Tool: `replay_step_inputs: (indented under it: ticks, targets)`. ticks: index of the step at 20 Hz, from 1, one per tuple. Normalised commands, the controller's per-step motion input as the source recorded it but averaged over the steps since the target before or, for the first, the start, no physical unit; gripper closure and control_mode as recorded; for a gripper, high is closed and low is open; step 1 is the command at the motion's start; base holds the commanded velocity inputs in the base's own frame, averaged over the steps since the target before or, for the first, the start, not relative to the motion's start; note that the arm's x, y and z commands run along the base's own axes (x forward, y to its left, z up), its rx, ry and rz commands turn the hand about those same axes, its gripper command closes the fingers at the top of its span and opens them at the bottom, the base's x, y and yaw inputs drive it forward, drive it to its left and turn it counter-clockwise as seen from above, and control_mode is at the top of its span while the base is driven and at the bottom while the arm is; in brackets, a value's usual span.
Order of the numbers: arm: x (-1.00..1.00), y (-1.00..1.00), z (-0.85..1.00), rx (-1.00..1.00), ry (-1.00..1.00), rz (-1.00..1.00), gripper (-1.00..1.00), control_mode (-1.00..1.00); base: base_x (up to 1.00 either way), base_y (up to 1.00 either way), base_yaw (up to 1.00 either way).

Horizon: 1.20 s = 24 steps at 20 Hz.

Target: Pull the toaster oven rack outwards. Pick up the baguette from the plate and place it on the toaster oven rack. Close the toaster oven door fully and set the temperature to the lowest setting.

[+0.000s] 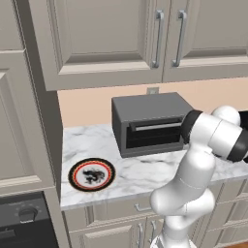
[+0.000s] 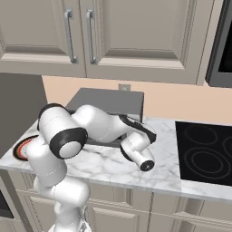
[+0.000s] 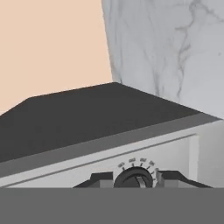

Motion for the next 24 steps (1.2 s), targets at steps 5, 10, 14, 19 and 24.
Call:
replay_step_inputs:
  ticks: [5,10,14,19,24]
  targets:
    - [-0.2,0.0,-0.07,-0.93,-0.06,0.21,1.0,-1.0,0.0,0.0,0.0]
    - [-0.26,0.01,-0.27,-0.95,-0.13,0.21,1.0,-1.0,0.0,0.0,0.0]
    - [-0.26,0.0,-0.49,-0.88,-0.19,0.22,1.0,-1.0,0.0,0.0,0.0]
    - [-0.33,0.0,-0.61,-0.87,-0.29,0.23,1.0,-1.0,0.0,0.0,0.0]
    - [-0.24,0.0,-0.63,-0.92,-0.34,0.29,1.0,-1.0,0.0,0.0,0.0]
